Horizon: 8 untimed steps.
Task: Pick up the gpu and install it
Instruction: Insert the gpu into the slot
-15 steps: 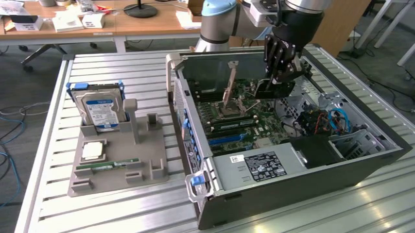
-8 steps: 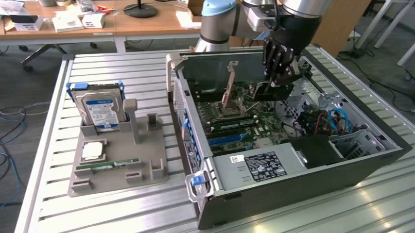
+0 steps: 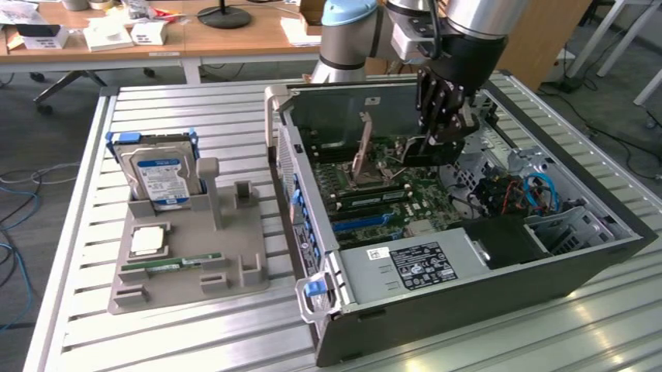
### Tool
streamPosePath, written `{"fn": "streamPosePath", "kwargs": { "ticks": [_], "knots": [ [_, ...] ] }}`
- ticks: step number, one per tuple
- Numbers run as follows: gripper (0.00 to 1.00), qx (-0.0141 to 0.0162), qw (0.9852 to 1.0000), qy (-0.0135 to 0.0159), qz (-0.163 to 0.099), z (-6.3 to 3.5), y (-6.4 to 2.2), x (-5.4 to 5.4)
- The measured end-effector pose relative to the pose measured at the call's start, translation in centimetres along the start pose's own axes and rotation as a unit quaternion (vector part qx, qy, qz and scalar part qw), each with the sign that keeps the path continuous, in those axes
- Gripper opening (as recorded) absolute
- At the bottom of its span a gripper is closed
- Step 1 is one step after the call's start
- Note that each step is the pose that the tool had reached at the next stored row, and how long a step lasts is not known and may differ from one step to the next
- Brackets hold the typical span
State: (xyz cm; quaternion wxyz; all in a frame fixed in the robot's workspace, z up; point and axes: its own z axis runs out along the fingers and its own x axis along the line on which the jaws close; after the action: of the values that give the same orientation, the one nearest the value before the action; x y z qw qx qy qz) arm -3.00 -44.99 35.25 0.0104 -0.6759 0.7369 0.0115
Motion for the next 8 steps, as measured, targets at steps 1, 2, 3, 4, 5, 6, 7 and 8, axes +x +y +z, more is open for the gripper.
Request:
{"fn": "streamPosePath", "kwargs": {
  "ticks": [1,2,3,4,5,6,7,8],
  "knots": [
    [0.26,0.0,1.0,0.0,0.0,0.12,0.02,0.01],
    [0.26,0.0,1.0,0.0,0.0,0.25,0.04,0.01],
    [0.26,0.0,1.0,0.0,0.0,0.38,0.06,0.02],
    [0.26,0.0,1.0,0.0,-0.001,0.51,0.08,0.02],
    [0.26,0.0,1.0,0.0,-0.001,0.63,0.1,0.03],
    [0.26,0.0,1.0,0.0,-0.001,0.73,0.11,0.03],
    [0.26,-0.0001,1.0,0.0,-0.001,0.83,0.11,0.04],
    [0.26,0.0,1.0,0.0,-0.001,0.91,0.11,0.04]
  ]
}}
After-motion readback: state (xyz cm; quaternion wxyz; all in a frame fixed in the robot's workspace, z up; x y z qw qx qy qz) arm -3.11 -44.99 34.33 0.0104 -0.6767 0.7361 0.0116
